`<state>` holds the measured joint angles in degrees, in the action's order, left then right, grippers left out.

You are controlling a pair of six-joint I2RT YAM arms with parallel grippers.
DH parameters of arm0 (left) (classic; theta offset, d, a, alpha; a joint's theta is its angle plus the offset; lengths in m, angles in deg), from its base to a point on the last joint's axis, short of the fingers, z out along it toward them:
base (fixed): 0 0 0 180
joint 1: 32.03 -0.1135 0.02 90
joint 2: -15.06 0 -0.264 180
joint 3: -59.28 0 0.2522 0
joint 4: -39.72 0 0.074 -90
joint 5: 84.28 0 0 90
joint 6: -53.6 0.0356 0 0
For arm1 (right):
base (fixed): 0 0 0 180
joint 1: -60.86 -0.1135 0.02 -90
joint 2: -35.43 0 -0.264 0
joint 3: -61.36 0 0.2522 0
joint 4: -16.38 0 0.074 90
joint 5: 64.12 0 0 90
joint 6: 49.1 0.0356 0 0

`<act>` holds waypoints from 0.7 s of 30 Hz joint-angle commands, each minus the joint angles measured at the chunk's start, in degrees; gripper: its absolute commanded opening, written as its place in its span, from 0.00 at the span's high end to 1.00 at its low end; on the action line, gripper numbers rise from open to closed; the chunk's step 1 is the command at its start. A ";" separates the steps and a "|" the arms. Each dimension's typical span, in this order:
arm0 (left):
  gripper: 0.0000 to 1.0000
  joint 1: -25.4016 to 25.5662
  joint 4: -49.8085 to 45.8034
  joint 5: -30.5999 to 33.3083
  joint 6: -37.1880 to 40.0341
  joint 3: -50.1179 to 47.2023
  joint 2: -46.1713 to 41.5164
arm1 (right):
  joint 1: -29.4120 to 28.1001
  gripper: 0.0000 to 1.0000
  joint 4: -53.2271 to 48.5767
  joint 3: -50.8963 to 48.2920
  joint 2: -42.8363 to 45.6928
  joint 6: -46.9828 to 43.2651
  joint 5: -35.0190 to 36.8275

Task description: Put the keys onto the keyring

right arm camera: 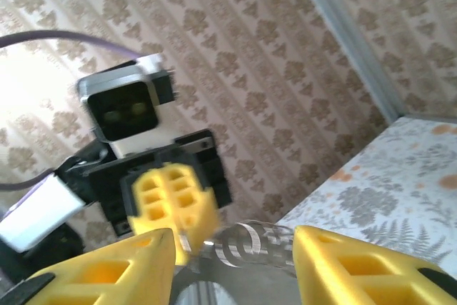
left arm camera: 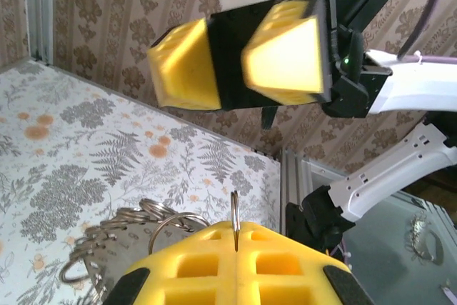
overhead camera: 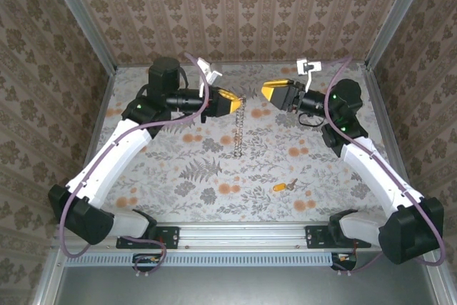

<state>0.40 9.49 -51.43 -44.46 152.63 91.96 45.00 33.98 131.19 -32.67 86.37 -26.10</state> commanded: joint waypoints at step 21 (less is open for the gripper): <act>1.00 -1.84 -5.07 -9.47 6.37 6.80 3.97 | -6.19 0.59 -10.47 7.30 -3.51 -11.07 -4.41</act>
<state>-1.04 4.44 -58.36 -39.78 157.24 95.33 39.50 23.66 136.33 -35.82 76.65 -29.27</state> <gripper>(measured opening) 0.046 0.415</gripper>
